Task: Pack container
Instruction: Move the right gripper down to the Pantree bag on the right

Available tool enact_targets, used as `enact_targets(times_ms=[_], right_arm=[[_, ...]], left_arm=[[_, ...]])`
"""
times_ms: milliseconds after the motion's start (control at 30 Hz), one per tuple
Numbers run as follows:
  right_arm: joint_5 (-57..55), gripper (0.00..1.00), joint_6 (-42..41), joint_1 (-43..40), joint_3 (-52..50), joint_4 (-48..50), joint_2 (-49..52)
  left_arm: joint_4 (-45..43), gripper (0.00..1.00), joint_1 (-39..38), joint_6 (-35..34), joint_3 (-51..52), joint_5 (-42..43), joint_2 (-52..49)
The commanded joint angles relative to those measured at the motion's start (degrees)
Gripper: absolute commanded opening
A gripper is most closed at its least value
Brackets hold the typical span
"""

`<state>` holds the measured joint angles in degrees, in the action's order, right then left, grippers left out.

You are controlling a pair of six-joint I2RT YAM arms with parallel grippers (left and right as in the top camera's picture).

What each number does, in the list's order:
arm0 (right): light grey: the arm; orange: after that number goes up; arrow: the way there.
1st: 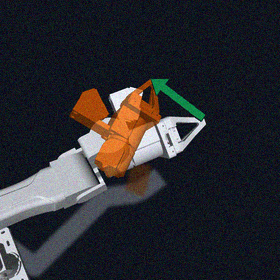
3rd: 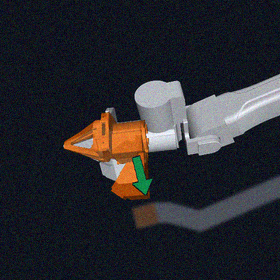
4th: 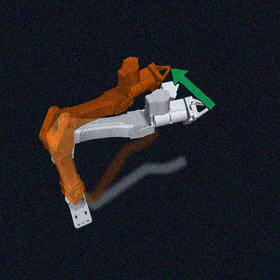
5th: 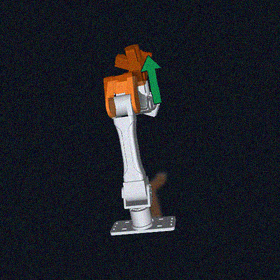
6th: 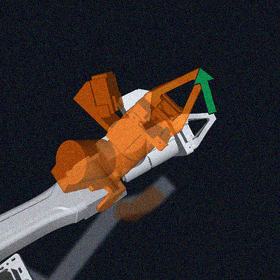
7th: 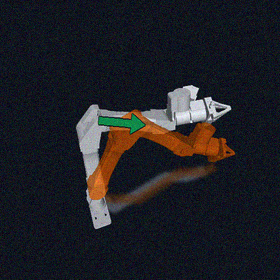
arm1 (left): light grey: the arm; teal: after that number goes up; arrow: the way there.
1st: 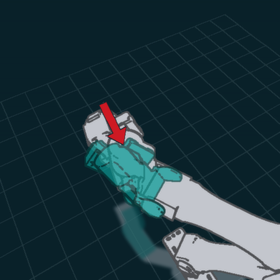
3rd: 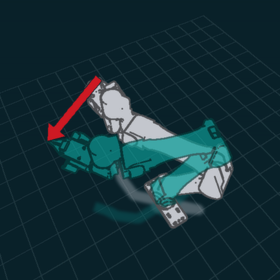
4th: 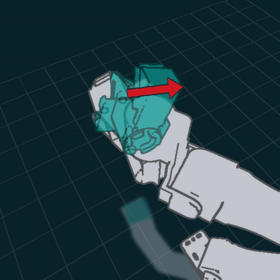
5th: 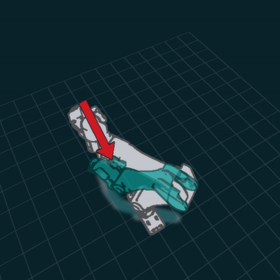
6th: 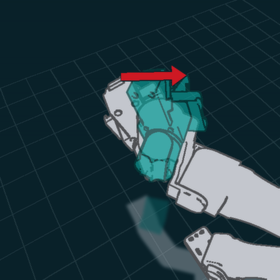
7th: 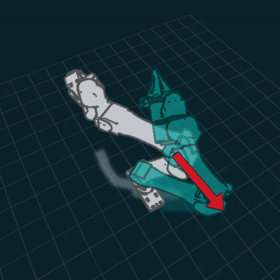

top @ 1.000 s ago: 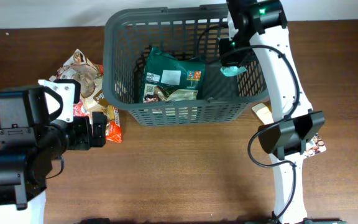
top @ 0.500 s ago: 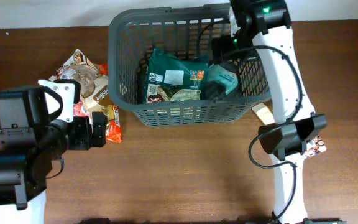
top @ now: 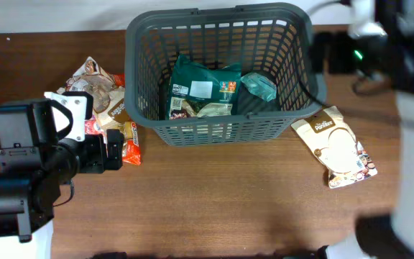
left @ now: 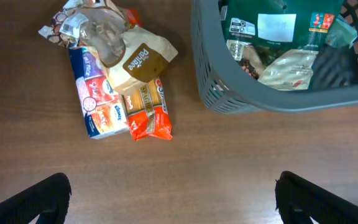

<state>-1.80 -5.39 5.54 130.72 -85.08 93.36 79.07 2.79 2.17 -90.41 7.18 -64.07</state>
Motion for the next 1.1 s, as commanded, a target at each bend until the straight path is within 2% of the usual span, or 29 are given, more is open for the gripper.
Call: enact_targets(times_ms=[0, 67, 167, 267, 467, 667, 833, 1067], right_arm=[[-6.47, 0.99, 0.68, -0.85, -19.21, 5.25, -12.17], [-8.24, 0.99, 0.68, -2.47, -30.73, 8.24, -19.17], [-8.35, 0.99, 0.68, -7.43, -40.63, 9.42, -23.69], [-8.17, 0.99, 1.09, -12.17, -46.82, 12.7, -25.27], [-1.18, 1.0, 12.98, -17.35, -54.6, 21.42, -25.0], [1.49, 0.99, 19.96, -22.71, -61.13, 28.11, -21.07], [5.97, 0.99, 20.9, -26.23, -64.81, 32.68, -14.38], [7.17, 0.99, 24.72, -26.53, -68.83, 36.63, -5.75]], left_arm=[[-0.09, 0.99, 0.37, 0.87, 0.07, 0.98, 0.07], [-0.09, 0.99, 0.37, 0.9, 0.07, 0.98, 0.07], [-0.09, 0.99, 0.37, 0.87, 0.07, 0.98, 0.07], [-0.09, 0.99, 0.37, 0.87, 0.07, 0.98, 0.07], [-0.09, 0.99, 0.37, 0.9, 0.07, 0.98, 0.07], [-0.09, 0.99, 0.37, 0.87, 0.07, 0.98, 0.07], [-0.09, 0.99, 0.37, 0.87, 0.07, 0.98, 0.07], [-0.09, 0.99, 0.37, 0.87, 0.07, 0.98, 0.07]])
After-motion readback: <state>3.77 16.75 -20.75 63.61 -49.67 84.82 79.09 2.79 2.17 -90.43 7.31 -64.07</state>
